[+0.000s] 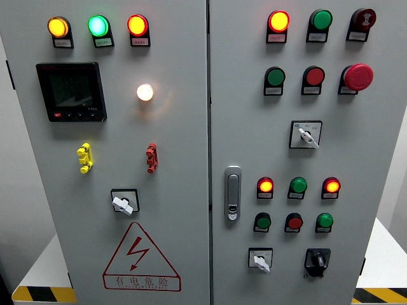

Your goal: Trip black knob to open circuit

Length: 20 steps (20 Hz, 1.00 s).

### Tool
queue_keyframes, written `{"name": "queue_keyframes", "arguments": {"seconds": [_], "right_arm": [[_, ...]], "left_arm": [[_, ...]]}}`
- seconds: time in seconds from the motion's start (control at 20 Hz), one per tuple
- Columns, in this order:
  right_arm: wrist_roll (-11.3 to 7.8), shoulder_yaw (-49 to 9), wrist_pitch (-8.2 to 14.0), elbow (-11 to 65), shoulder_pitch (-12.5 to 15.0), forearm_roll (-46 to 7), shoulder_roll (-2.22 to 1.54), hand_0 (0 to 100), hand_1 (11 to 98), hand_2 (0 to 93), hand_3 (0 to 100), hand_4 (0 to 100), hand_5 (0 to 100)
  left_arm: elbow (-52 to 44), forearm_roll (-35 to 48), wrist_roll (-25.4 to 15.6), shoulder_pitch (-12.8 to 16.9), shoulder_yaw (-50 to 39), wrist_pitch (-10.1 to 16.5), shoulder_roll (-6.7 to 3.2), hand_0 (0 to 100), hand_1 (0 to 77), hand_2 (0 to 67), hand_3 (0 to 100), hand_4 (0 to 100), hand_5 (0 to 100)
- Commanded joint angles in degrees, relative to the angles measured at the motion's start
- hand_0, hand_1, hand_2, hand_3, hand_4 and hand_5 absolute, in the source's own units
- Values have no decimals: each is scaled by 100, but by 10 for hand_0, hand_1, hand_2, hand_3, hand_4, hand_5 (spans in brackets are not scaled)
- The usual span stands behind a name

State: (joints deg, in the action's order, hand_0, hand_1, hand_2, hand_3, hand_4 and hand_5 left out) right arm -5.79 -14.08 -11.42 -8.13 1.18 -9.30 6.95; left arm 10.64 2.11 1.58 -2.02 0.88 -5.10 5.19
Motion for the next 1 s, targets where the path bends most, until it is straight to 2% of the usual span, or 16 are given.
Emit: {"name": "queue_keyframes", "arguments": {"seconds": [0.0,0.35,0.45,0.6,0.7,0.85,0.95], "right_arm": [[8,-25,-1,22,-12,-2,0,0,336,19,106,37,125],[8,-77,-1,39,-39,-63,-9,0,338,18,106,33,124],[16,-374,-1,39,-47,-142,-9,0,338,18,106,32,123],[25,-1112,-10,39,-179,-931,0,0,341,18,106,31,123],[121,-1753,-27,74,-197,-1511,0,0,343,17,106,31,123],[236,-2650,-299,31,-206,-2390,0,0,344,17,106,31,123],[324,-3300,-343,13,-241,-2978,0,0,344,16,106,30,123]], "left_arm": [[0,0,0,0,0,0,0,0,0,195,262,99,86],[0,0,0,0,0,0,0,0,0,195,262,99,86],[0,0,0,0,0,0,0,0,0,195,262,99,86],[0,0,0,0,0,0,0,0,0,195,262,99,86],[0,0,0,0,0,0,0,0,0,195,262,99,86],[0,0,0,0,0,0,0,0,0,195,262,99,86],[0,0,0,0,0,0,0,0,0,195,262,99,86]]}}
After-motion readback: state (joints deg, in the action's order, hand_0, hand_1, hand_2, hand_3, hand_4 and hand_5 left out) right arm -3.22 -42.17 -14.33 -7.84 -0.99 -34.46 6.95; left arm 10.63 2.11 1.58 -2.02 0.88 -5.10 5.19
